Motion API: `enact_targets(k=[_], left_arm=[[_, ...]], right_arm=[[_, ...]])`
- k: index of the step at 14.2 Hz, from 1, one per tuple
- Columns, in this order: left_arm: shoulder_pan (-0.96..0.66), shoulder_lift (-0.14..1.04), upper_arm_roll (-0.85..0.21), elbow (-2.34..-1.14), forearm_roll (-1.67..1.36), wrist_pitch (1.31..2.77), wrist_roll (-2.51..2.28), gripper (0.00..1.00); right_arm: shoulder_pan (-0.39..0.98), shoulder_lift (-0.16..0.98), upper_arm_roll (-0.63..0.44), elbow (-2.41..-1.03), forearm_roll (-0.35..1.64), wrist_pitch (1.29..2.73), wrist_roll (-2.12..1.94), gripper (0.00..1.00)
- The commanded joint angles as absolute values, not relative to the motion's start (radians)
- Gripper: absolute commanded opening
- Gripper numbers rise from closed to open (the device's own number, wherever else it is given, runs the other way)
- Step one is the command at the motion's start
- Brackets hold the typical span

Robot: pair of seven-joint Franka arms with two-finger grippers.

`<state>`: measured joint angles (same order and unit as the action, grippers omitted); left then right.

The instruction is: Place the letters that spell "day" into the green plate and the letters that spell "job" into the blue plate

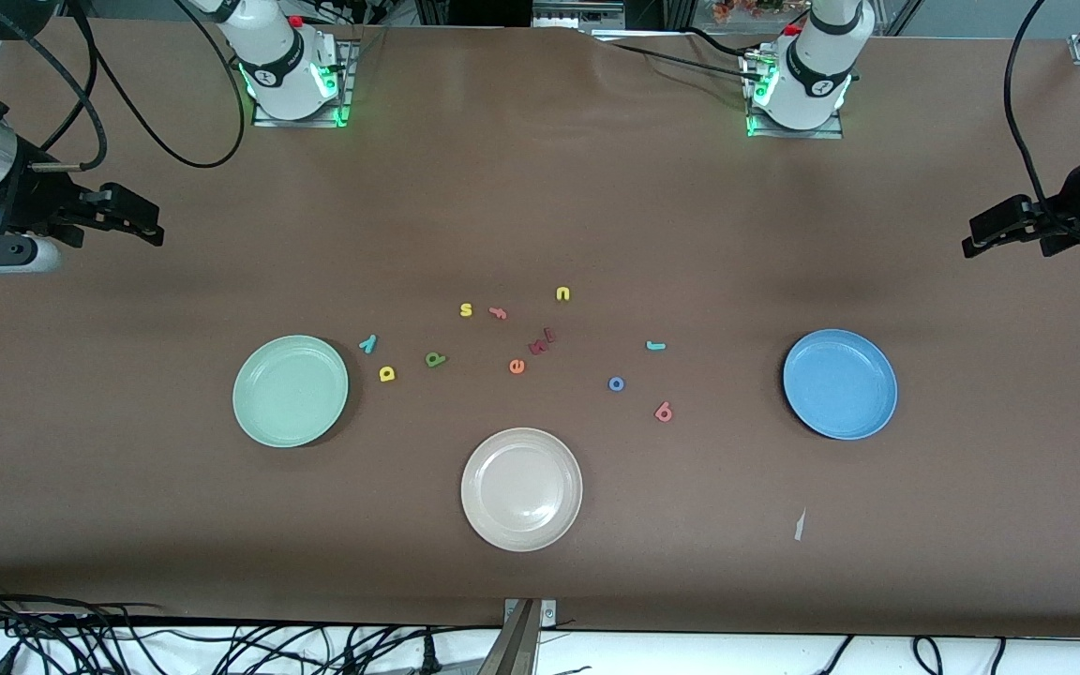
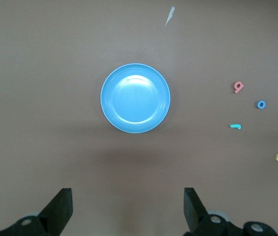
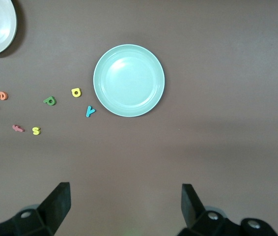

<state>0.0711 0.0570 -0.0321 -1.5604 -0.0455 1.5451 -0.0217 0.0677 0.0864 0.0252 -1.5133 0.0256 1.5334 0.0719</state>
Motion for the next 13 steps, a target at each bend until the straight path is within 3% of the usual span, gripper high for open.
enact_targets(k=[1, 13], left_arm=[[0.078, 0.052, -0.040, -1.555, -0.028, 1.539, -0.017, 1.00], [0.078, 0.052, -0.040, -1.555, -0.028, 1.537, -0.018, 1.00]], right_arm=[[0.064, 0.084, 0.029, -1.493, 0.026, 1.491, 0.080, 1.00], [0.064, 0.086, 0.028, -1.491, 0.040, 1.499, 0.071, 1.00]])
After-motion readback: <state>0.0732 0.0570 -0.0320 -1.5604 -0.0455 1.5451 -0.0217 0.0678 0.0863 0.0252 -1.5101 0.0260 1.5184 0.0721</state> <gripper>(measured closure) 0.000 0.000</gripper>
